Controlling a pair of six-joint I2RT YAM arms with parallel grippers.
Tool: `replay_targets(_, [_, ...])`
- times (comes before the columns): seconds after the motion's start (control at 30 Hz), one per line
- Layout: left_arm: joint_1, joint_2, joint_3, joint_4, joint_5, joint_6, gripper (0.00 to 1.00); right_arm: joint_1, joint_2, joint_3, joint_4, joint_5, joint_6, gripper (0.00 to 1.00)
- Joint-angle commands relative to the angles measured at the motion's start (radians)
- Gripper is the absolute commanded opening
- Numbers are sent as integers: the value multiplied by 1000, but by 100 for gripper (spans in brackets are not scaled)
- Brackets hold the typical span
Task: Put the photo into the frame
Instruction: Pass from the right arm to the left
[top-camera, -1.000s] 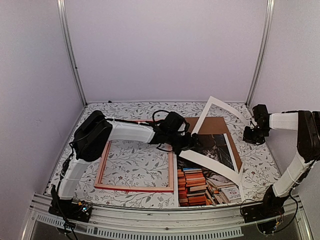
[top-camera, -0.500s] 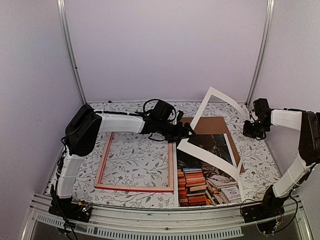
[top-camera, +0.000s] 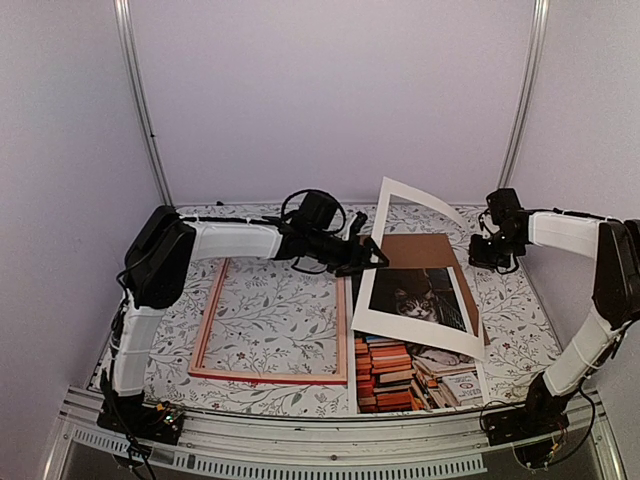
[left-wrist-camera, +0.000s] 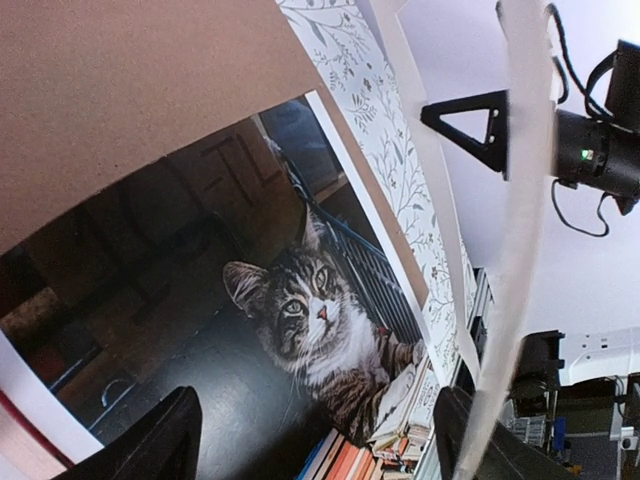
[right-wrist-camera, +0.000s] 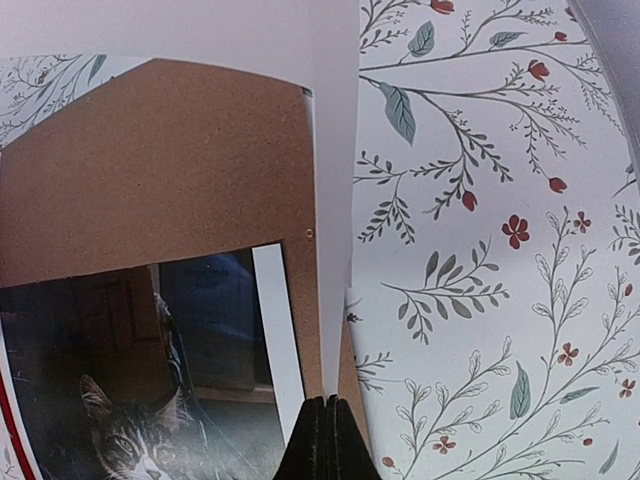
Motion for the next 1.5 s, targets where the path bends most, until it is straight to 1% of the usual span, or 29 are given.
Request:
replay_targets(0.0, [39,-88,-40,64,31,4,77,35,28,35,-12,40,21,0])
replay_targets(0.1, [57,-94,-46,70,55,-6,71,50,40,37,-9,51,24,0])
replay_targets(0.27, [66,-98,-49,70,75,-5,64,68,54,41,-11,64,29,0])
replay_targets(0.57, [67,-72,-36,99,108,-18,44,86,59,51,-14,71,36,0])
replay_targets(0.77, [67,-62,-35,111,151,-30,20,92,65,51,-12,76,41,0])
replay_targets(0.8, [70,-68,-44,118,163,-35,10,94,67,50,-12,81,42,1])
replay_targets(0.83, [72,-73,-51,122,165,-38,4,94,67,50,-12,84,45,2])
replay_targets(0.87, [75,-81,-60,125,164,-40,0,95,65,51,-12,85,47,3])
replay_targets(0.9, [76,-92,-71,129,166,-44,0,96,64,50,-12,85,48,5])
replay_targets(0.97, [78,-120,-99,135,170,-55,0,98,57,51,-11,72,50,10])
replay_targets(1.0, [79,-138,-115,135,174,-62,0,101,50,51,-9,61,49,17])
replay_targets(1.1, [80,-198,-169,130,185,-90,0,104,19,41,6,6,50,39])
replay_targets(1.13, [80,-219,-188,119,190,-97,0,105,8,37,9,-33,50,48])
replay_targets(1.2, [84,-268,-233,92,196,-97,0,109,-19,34,6,-62,50,61])
replay_targets(1.27, [89,-351,-308,90,184,-93,0,118,-48,27,0,-82,53,67])
replay_targets(1.3, [95,-386,-342,55,176,-90,0,120,-63,21,0,-102,52,68])
replay_targets(1.47, [158,-561,-475,-75,137,-21,0,120,-161,-10,13,-184,54,72])
